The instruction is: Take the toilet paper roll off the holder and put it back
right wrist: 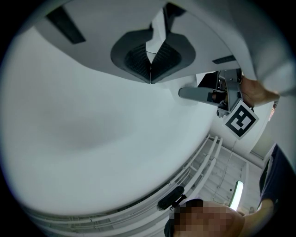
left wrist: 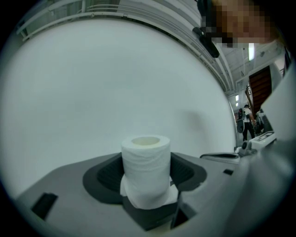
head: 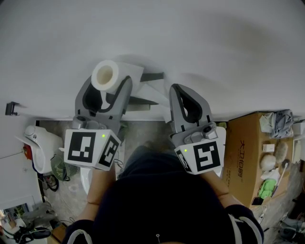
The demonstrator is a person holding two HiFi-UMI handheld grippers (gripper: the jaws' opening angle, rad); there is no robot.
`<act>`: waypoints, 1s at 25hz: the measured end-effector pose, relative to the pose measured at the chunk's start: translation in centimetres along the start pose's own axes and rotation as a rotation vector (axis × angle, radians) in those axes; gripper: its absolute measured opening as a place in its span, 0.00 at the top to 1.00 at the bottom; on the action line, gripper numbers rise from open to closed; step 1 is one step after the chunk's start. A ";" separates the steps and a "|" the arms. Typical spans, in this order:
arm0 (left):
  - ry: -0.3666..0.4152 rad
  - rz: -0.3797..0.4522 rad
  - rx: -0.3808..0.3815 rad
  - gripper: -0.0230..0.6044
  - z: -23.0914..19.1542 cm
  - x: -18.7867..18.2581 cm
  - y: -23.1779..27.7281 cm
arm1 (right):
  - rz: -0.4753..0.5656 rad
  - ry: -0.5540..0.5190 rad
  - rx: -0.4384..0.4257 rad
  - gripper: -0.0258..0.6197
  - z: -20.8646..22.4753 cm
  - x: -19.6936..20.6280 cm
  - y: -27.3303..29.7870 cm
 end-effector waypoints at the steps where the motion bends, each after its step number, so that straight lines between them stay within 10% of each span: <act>1: 0.000 0.001 -0.003 0.50 -0.3 -0.1 -0.2 | 0.001 -0.001 0.001 0.93 -0.2 0.0 0.1; 25: 0.015 0.011 0.011 0.50 -3.7 -0.3 -2.6 | -0.008 -0.030 0.018 0.93 -3.6 -0.6 1.2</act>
Point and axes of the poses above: the fingertips, and each gripper's own axes: y forward along the fingers, z to its right, x out of its underside, the point moved 4 cm from there along -y, backward along the fingers, and after that the axes turned 2 degrees about -z, right-handed, at the moved point
